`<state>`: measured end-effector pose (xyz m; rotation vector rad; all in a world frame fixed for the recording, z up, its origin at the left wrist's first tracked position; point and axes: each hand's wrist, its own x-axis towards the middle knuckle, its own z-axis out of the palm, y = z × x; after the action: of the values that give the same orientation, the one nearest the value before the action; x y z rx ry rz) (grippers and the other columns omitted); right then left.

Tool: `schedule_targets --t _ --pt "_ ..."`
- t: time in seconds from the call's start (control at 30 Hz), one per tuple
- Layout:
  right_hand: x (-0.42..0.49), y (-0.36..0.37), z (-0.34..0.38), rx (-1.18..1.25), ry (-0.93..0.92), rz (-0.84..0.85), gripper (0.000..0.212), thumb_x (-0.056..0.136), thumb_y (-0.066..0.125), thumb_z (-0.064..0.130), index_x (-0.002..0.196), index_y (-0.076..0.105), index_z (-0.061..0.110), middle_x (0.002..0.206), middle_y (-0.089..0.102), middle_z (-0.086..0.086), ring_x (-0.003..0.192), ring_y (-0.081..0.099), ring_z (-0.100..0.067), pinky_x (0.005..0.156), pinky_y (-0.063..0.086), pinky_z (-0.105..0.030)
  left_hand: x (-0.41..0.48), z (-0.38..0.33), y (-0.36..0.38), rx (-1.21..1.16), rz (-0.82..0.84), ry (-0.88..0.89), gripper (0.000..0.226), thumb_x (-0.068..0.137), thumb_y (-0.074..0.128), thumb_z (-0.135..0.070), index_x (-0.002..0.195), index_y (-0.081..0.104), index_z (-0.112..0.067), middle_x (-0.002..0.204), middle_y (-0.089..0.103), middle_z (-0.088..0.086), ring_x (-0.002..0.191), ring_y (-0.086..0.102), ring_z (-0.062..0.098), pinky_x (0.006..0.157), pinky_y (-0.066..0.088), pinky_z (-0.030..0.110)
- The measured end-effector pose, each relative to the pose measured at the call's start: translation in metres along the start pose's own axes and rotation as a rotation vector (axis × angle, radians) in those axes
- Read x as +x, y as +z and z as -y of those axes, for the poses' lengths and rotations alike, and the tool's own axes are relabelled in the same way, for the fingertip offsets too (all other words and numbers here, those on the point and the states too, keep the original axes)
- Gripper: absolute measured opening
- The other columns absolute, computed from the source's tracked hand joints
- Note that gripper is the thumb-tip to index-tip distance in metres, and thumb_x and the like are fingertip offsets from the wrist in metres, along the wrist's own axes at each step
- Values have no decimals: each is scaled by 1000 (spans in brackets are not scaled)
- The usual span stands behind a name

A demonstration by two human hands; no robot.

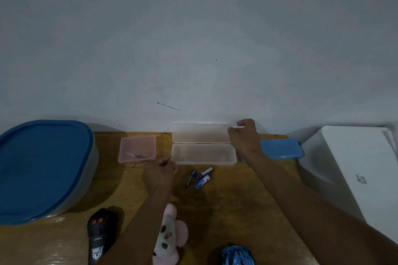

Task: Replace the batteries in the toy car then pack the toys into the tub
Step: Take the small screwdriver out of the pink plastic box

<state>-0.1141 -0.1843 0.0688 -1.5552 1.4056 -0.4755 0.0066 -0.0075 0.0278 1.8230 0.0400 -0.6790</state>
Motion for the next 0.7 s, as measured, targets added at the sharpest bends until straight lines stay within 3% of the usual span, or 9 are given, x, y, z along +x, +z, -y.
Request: schedule_targets --t 0.1,0.2,0.27,0.37,0.47,0.53,0.63,0.7 --pt "-6 -3 -4 -71 -168 17 32 91 58 19 118 42 23 96 62 -5 81 61 -21 74 50 -33 0 -1 2 -62 -13 -32 17 87 63 3 104 69 1 90 67 7 84 66 21 86 57 41" --pt "-12 -11 -20 -380 -503 26 21 89 62 19 110 57 20 91 64 -5 79 62 -21 68 48 -29 0 -2 4 -118 -15 -49 16 87 64 4 102 69 3 90 67 8 81 65 18 86 57 40" --pt "-16 -18 -34 -496 -625 52 18 88 64 15 106 66 15 96 67 -9 86 64 -25 73 50 -33 -1 -2 4 -143 2 -56 13 87 64 3 98 70 1 86 67 4 83 66 19 88 56 41" --pt "-21 -21 -46 -660 -688 92 21 88 65 12 108 70 7 109 68 -12 100 62 -30 86 50 -38 -2 -5 4 -173 3 -87 14 85 64 -3 74 68 -10 79 68 6 84 67 24 90 55 47" --pt "-19 -15 -53 -796 -745 139 15 89 61 12 97 72 5 100 69 -13 96 61 -33 85 50 -42 -6 -9 7 -180 5 -96 13 84 66 -19 72 65 -16 84 69 7 89 67 26 90 55 48" --pt "-15 -10 -57 -825 -782 121 9 85 65 8 86 72 4 89 69 -12 89 62 -32 79 52 -41 -7 -8 8 -59 5 3 20 86 69 -24 67 64 -24 78 68 4 88 68 29 89 55 49" --pt "-14 -6 -54 -830 -784 123 8 76 72 2 70 70 5 75 67 -10 78 64 -31 70 52 -34 -10 -7 9 72 9 101 7 88 68 -21 82 73 -19 76 69 1 83 69 27 85 57 49" --pt "-18 -5 -52 -854 -777 134 16 68 78 -1 62 67 8 68 65 -8 70 64 -28 63 52 -30 -8 -8 11 110 -31 103 17 87 69 -20 98 73 -7 83 72 5 83 70 25 83 58 47"
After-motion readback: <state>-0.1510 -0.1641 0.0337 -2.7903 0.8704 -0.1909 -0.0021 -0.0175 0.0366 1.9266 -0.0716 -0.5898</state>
